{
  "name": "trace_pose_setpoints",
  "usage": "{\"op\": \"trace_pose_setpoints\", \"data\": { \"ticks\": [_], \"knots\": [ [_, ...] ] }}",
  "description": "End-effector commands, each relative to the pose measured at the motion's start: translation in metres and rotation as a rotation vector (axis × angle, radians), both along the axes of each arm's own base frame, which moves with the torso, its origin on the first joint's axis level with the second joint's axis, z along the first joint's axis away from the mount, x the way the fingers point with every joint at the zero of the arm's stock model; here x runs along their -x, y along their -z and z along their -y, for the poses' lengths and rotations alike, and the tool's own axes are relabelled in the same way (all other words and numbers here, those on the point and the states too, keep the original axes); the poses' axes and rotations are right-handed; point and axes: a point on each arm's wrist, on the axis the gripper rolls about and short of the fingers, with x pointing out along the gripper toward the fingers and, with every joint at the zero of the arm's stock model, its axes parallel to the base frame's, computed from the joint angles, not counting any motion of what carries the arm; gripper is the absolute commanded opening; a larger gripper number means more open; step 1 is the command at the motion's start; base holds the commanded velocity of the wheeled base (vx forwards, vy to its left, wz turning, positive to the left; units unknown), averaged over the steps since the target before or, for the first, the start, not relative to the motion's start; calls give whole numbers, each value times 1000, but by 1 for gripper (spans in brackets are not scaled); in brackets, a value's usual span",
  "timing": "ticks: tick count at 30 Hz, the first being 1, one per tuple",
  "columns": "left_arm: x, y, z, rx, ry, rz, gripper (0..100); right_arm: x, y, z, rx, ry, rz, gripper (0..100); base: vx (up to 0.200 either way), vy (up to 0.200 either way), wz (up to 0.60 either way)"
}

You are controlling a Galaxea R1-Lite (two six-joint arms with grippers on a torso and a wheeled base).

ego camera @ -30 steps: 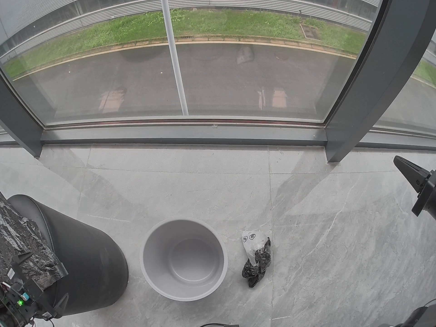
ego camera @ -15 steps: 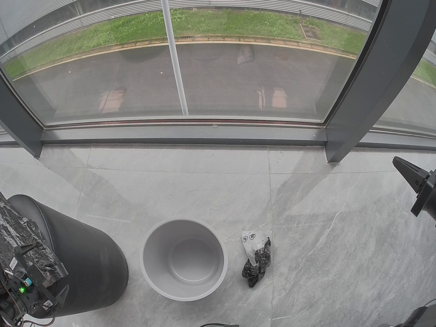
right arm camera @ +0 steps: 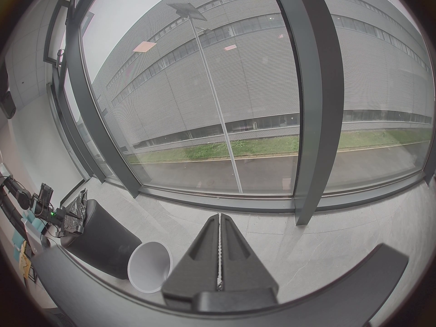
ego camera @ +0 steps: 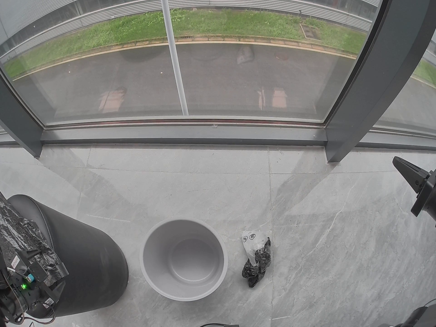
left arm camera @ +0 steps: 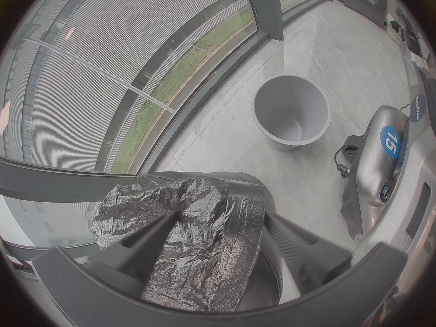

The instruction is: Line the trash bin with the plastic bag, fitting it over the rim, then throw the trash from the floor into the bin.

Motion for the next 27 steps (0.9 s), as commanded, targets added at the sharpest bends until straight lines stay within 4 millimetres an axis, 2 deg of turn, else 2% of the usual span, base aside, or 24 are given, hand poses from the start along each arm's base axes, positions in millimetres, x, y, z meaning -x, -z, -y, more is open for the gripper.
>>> {"op": "trace_pose_setpoints", "data": {
  "ticks": [1,11,16,19,20,21,22,23,24,25,27],
  "knots": [
    [0,-1,0,1,0,7,0,1,0,0,-1,-1,3,0,0,0,0],
    [4,-3,0,28,-4,45,0,1,0,0,-1,-1,3,0,0,0,0],
    [0,-14,2,197,-24,113,0,1,1,0,0,-2,0,0,0,0,0],
    [-8,-36,5,592,-85,228,0,0,1,0,2,0,-1,0,0,0,0],
    [-12,-47,6,775,-141,272,0,0,1,0,3,1,-4,0,0,0,0],
    [-12,-47,6,775,-141,272,0,0,1,0,3,1,-4,0,0,0,0],
    [-19,-74,5,1102,-239,378,0,-2,2,0,9,13,-10,0,0,0,0],
    [-21,-87,4,1248,-279,433,0,-3,2,0,14,34,-8,0,0,0,0],
    [-22,-91,4,1294,-290,450,0,-3,2,0,17,43,-7,0,0,0,0],
    [-28,-111,0,1498,-369,538,0,-4,0,-2,27,98,0,0,0,0,0],
    [-34,-121,-3,1559,-408,572,0,-7,-3,-5,32,137,3,0,0,0,0]
  ]
}}
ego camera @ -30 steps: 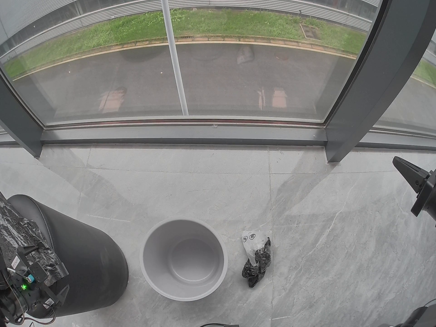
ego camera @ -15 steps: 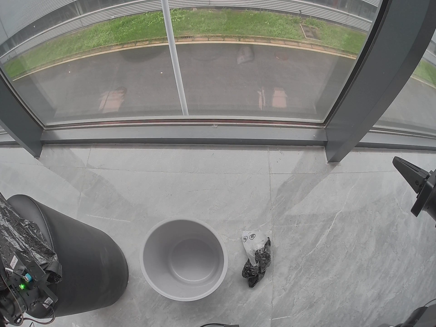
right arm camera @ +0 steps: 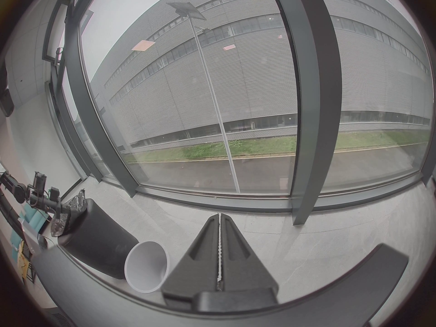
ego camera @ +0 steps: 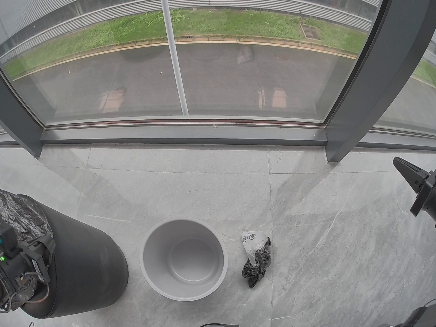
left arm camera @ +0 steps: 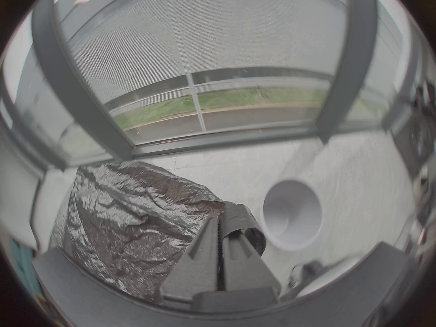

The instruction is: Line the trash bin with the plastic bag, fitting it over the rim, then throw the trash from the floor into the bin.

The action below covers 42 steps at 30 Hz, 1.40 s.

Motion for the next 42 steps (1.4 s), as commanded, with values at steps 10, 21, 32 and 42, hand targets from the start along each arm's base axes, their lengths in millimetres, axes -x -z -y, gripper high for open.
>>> {"op": "trace_pose_setpoints", "data": {
  "ticks": [10,21,32,42],
  "knots": [
    [-48,-157,46,1049,109,200,0,-66,-24,-86,0,93,-52,0,0,0,0],
    [-47,-180,87,1098,335,87,0,-84,-27,-177,-17,-63,-76,0,0,0,0],
    [-55,-189,101,1097,387,72,0,-78,23,-247,111,-105,-150,0,0,0,0],
    [-48,-188,102,1099,417,57,0,-85,30,-258,157,-116,-146,0,0,0,0]
  ]
}}
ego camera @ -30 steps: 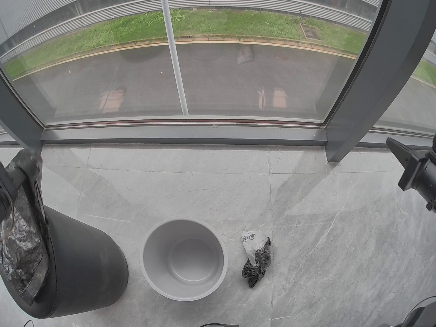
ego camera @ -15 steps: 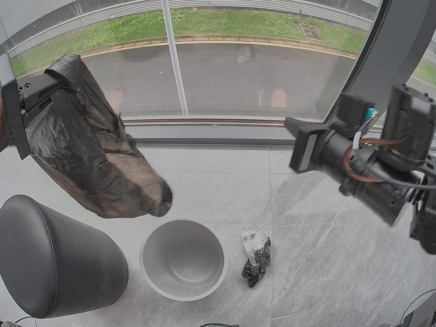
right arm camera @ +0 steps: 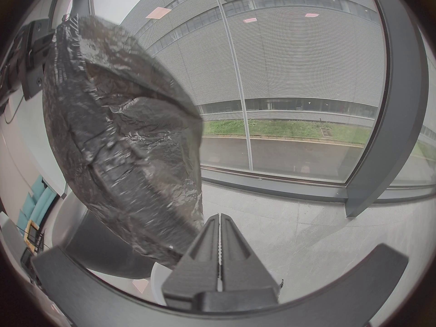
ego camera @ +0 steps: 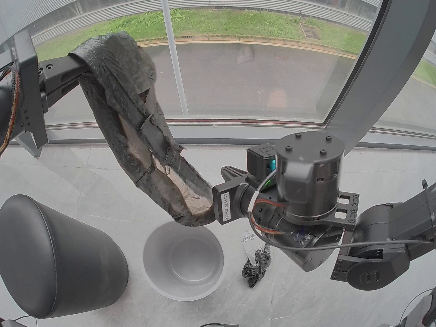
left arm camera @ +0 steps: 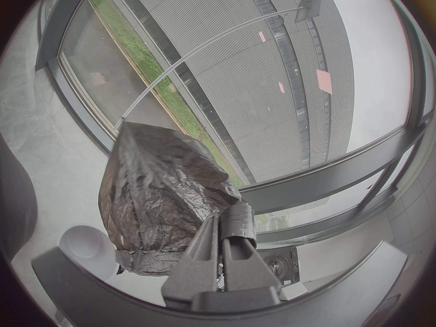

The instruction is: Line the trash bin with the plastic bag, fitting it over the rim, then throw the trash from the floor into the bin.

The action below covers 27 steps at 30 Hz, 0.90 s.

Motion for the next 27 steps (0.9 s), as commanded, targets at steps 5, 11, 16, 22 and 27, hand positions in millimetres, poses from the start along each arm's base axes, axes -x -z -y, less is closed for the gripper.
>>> {"op": "trace_pose_setpoints", "data": {
  "ticks": [5,11,16,22,27],
  "knots": [
    [2,2,-1,-2,5,-3,0,-3,11,-13,52,-20,2,0,0,0,0],
    [3,1,-1,-1,5,-2,0,9,15,-21,74,-59,-1,0,0,0,0],
    [3,1,-1,0,4,-1,0,21,25,-25,105,-87,-15,100,0,0,0],
    [2,1,-1,0,5,-1,0,29,35,-25,134,-106,-33,100,0,0,0],
    [3,0,-1,1,4,2,0,29,44,-24,158,-105,-47,100,0,0,0]
  ]
}}
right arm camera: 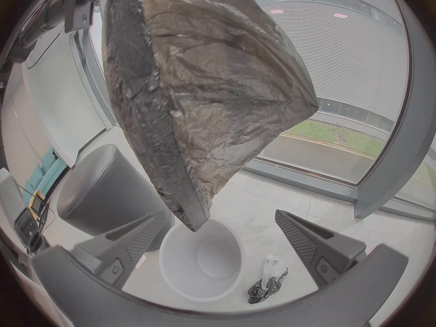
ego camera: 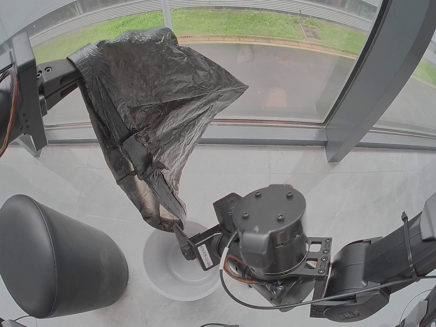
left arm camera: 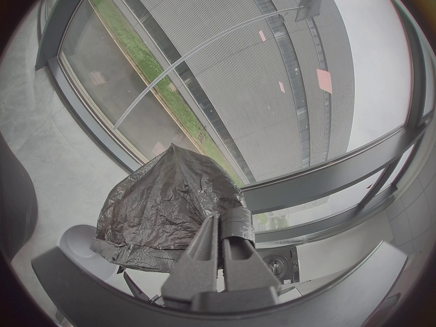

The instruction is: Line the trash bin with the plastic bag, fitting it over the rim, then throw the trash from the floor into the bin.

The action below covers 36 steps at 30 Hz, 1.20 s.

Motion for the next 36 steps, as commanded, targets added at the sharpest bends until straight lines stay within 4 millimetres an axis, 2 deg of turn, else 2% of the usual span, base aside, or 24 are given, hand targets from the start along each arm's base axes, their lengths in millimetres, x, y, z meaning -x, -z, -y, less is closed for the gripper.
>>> {"op": "trace_pose_setpoints", "data": {
  "ticks": [1,8,9,10,16,24,27,36],
  "knots": [
    [1,-1,0,3,0,5,0,1,10,0,29,-1,-16,100,0,0,0],
    [1,-1,0,3,0,5,0,-10,26,-10,58,12,-28,100,0,0,0],
    [1,-2,-1,4,0,7,0,-19,30,-14,59,28,-27,100,0,0,0],
    [1,-2,-1,5,0,8,0,-20,31,-15,60,28,-29,100,0,0,0],
    [2,-3,-1,10,2,12,0,-52,37,-46,49,47,22,100,0,0,0],
    [3,-3,-2,11,2,11,0,-67,34,-73,31,35,84,100,0,0,0],
    [4,-3,-3,12,2,12,0,-70,40,-78,33,40,82,100,0,0,0],
    [7,-4,-5,19,2,16,0,-84,58,-75,87,76,77,100,0,0,0]
  ]
}}
